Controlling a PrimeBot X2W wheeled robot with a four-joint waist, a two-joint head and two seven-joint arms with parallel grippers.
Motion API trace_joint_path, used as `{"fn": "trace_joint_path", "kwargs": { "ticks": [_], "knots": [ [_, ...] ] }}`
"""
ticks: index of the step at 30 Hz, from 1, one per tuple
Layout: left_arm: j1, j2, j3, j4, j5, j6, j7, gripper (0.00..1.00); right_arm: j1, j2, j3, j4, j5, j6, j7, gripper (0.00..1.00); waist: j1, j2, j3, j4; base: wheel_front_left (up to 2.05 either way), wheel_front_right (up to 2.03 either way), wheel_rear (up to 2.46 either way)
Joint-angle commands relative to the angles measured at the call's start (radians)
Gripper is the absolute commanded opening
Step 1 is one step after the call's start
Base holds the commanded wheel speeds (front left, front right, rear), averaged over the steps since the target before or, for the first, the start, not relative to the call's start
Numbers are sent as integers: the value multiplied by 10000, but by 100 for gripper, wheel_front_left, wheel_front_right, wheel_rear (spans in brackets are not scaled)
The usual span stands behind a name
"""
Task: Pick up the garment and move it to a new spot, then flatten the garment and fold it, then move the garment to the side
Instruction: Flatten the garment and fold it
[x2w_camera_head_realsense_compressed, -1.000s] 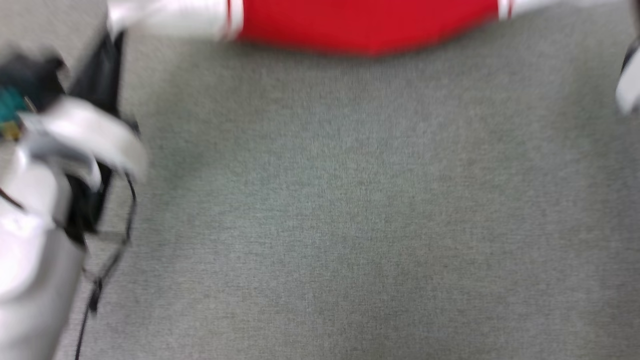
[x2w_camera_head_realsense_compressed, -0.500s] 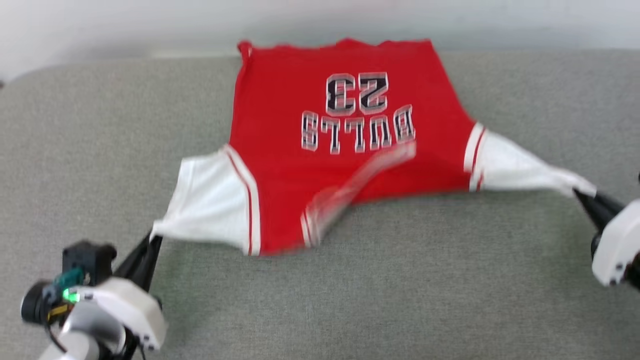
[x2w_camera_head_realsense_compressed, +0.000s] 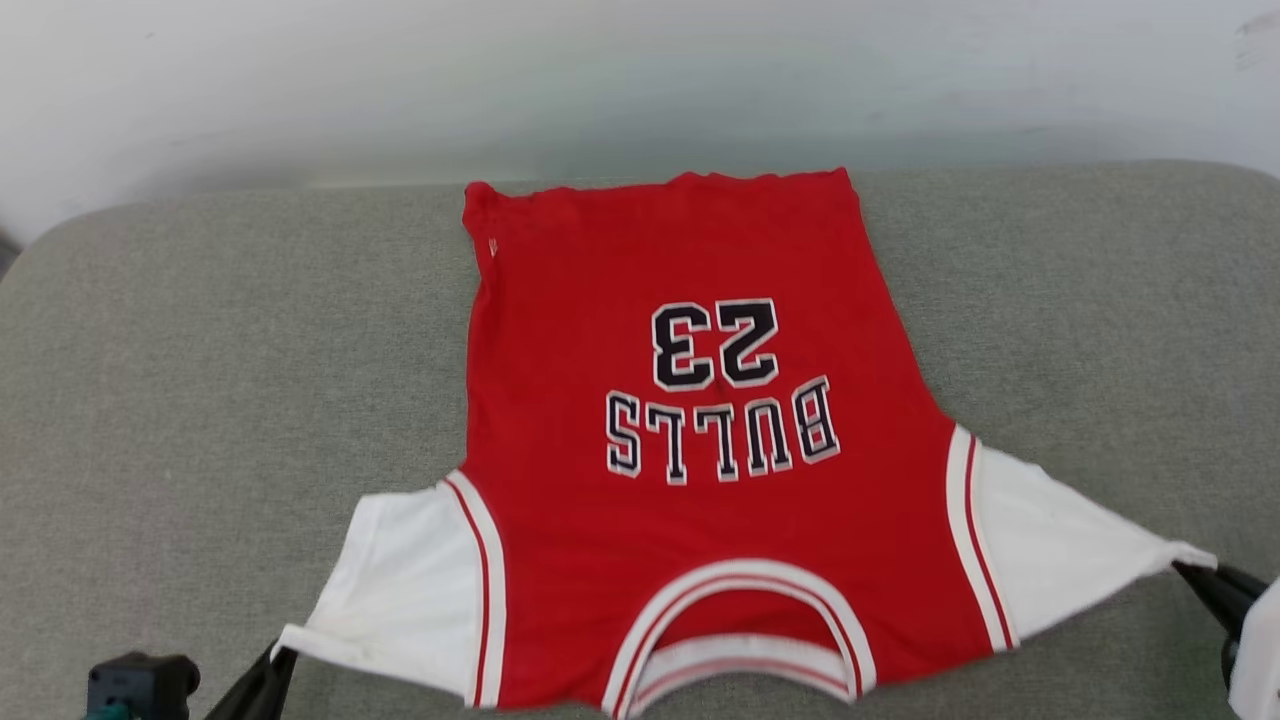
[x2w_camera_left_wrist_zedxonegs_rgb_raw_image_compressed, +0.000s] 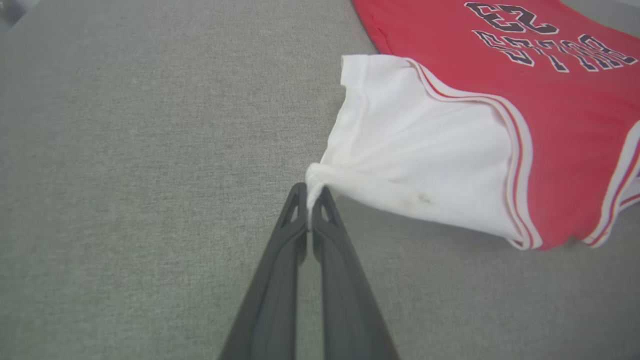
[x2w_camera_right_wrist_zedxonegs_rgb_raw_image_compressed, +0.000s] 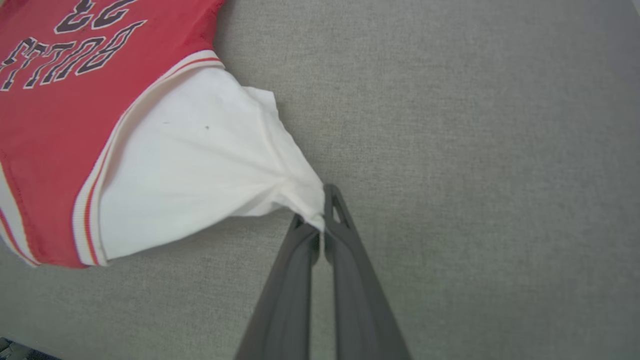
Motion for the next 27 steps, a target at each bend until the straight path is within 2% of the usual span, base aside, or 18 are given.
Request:
{"fn": "trace_joint_path", "kwargs": {
  "ticks": [1, 8, 16, 17, 18, 19, 23, 27],
  "knots": [
    [311, 75, 58, -108, -78, 105, 62, 0, 354, -108, -139, -105, 87, -14, 165, 0, 3, 0, -39, 2, 0, 0, 0],
    [1224, 88, -197, -381, -344, 200, 469, 0, 1406, -278, -408, -178, 228, -14, 1032, 0, 3, 0, -121, -35, 0, 0, 0],
    [997, -61, -556, -672, -335, -4, 655, 0, 1570, -48, -416, -373, 617, -14, 1651, 0, 3, 0, -66, -9, 0, 0, 0],
    [946, -75, -622, -725, -343, -42, 699, 0, 1524, -39, -454, -459, 650, -12, 1723, 5, 3, 0, -44, 10, 0, 0, 0],
    [891, -109, -707, -802, -396, -123, 771, 0, 1464, -23, -528, -545, 711, -12, 1785, 49, 3, 0, -18, 43, 0, 0, 0],
    [880, -144, -783, -851, -447, -161, 854, 0, 1437, 7, -571, -620, 789, -12, 1859, 100, 3, 0, 4, 77, 0, 0, 0],
    [716, -158, -978, -1046, -305, -186, 980, 0, 1353, -239, -756, -1160, 1027, -11, 2341, 100, 3, 0, 242, 241, 0, 0, 0],
    [465, -167, -1149, -1495, -156, -212, 1161, 0, 957, -212, -1251, -1830, 1311, -9, 2819, 100, 3, 0, 631, 536, 0, 0, 0]
  ]
}}
